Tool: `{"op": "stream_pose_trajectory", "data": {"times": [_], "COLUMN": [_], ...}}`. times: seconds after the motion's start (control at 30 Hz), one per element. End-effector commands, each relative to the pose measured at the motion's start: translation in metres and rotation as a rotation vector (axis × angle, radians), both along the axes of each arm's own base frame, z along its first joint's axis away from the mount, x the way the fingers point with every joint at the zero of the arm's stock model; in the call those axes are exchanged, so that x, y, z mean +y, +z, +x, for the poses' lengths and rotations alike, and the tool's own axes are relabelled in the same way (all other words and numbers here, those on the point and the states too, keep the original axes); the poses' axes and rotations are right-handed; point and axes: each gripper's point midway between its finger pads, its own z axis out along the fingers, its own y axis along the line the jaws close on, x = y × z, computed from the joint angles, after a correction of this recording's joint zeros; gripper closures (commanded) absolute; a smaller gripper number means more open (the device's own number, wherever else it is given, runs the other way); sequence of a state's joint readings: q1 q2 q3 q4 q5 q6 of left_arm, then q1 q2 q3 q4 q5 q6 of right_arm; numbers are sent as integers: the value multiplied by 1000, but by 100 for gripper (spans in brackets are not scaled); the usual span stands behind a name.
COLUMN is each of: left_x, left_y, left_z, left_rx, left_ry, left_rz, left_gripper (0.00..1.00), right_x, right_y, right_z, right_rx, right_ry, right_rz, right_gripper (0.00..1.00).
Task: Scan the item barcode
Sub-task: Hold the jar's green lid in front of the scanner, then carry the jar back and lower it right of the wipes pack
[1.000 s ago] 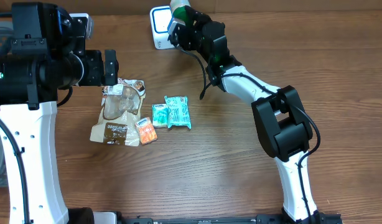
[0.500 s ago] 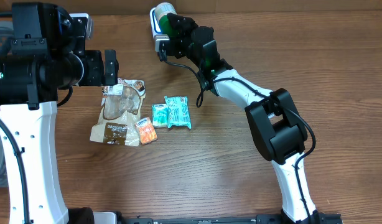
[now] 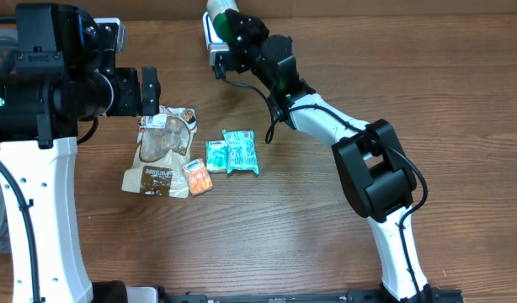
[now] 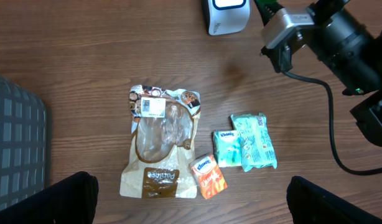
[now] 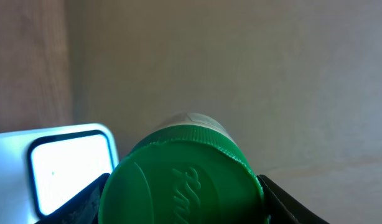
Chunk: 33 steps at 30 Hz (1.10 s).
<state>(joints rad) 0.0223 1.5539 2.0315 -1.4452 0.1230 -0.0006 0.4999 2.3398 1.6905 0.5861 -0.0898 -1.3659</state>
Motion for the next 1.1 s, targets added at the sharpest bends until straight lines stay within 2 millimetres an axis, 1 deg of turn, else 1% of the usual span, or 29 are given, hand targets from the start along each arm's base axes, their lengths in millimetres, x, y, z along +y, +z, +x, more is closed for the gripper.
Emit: {"op": "stream_pose_trajectory", "data": {"times": [0.0,0.27,0.33,0.4,0.43,0.5,0.53,0.63,0.67,0.77,0.83,0.93,0.97,1.07], "left_x": [2,2,2,2,2,2,2,2,2,2,2,2,2,2], "left_y": [5,5,5,5,5,5,5,5,5,5,5,5,5,5], "left_z": [-1,-1,-1,-1,-1,-1,-1,-1,-1,-1,-1,-1,-1,-1], "left_rx": [-15,-15,-15,-15,-15,-15,-15,-15,-15,-15,-15,-15,-15,-15], "left_ry": [9,9,9,9,9,9,9,9,9,9,9,9,9,9], "left_rz": [2,2,2,2,2,2,2,2,2,2,2,1,2,2], "left_gripper": [0,0,0,1,0,0,1,1,0,0,1,1,0,1], "right_x": [-6,-5,-7,-7,-6,-4,-4,-13,-19,-31,-37,-54,-66,-98], "right_y": [28,36,34,28,26,28,33,64,79,106,122,144,150,162], "right_z": [6,7,8,9,8,6,5,1,-1,-11,-26,-55,-67,-97], "right_rx": [-67,-74,-67,-40,-17,30,52,120,142,229,325,510,581,735], "right_ry": [-11,5,-9,-20,-28,-44,-51,-92,-109,-142,-155,-198,-228,-316], "right_rz": [32,47,45,41,57,106,137,304,371,463,508,631,677,781], "right_gripper": [67,68,68,68,68,68,68,68,68,68,66,64,61,60]}}
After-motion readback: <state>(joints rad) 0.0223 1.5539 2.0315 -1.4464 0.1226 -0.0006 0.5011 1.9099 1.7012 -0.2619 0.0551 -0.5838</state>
